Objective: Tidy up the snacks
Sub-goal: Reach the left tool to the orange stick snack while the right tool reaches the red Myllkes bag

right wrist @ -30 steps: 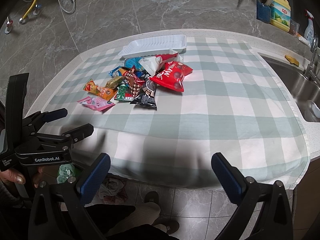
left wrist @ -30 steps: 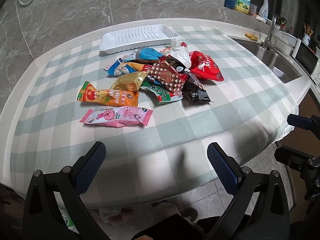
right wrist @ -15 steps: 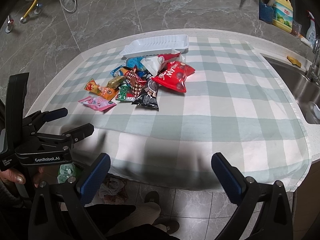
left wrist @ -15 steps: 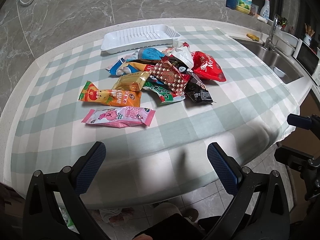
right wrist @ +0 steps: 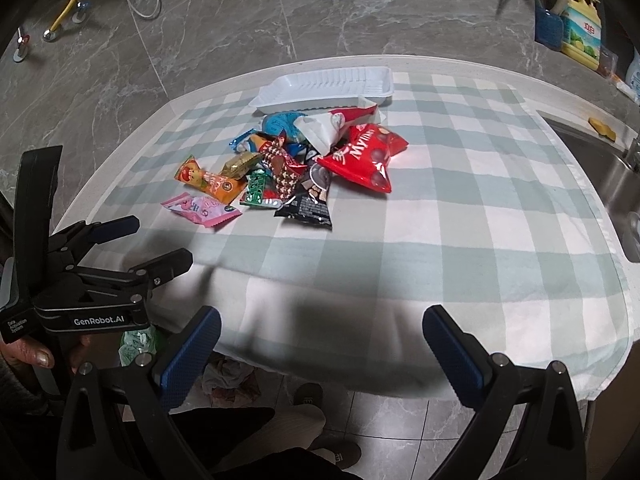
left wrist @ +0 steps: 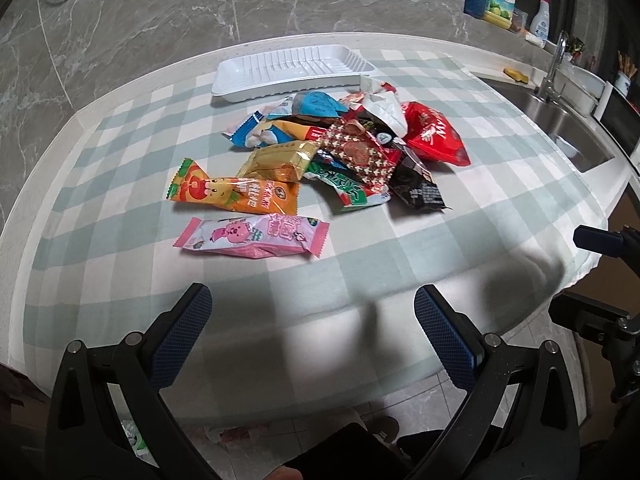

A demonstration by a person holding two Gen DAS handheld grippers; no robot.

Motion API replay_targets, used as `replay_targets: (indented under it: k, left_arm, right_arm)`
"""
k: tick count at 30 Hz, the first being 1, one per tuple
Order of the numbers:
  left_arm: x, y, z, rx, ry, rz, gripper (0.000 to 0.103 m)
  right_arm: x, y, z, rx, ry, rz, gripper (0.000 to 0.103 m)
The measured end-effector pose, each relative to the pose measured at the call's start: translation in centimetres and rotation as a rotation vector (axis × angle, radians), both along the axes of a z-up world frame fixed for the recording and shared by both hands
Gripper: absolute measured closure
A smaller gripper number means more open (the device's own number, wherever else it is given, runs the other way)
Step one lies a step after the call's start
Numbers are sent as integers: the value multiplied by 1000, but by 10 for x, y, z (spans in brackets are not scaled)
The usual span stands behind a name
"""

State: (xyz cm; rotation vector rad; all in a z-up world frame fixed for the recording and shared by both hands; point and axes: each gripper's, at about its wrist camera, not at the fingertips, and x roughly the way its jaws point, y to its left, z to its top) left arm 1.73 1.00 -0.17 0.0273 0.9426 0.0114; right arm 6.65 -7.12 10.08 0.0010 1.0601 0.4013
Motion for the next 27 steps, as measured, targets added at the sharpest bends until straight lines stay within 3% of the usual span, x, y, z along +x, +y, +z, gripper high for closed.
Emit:
replay_targets:
  k: [7,15,20,27]
  left_arm:
    - [18,14,-2,9,7,7,0]
    - [47,33,2,118,-14,-26,0]
    - [66,45,7,281,-52,-103,0]
    - [89,52,-1,557,-92,-322,0]
  right_arm:
    - [20,7,-2,3,10,7,0]
    - [60,15,-4,19,23,-16,0]
    - [87,21,-9,27,37,-36,0]
    - [121,29,-17,37,67,-71,5]
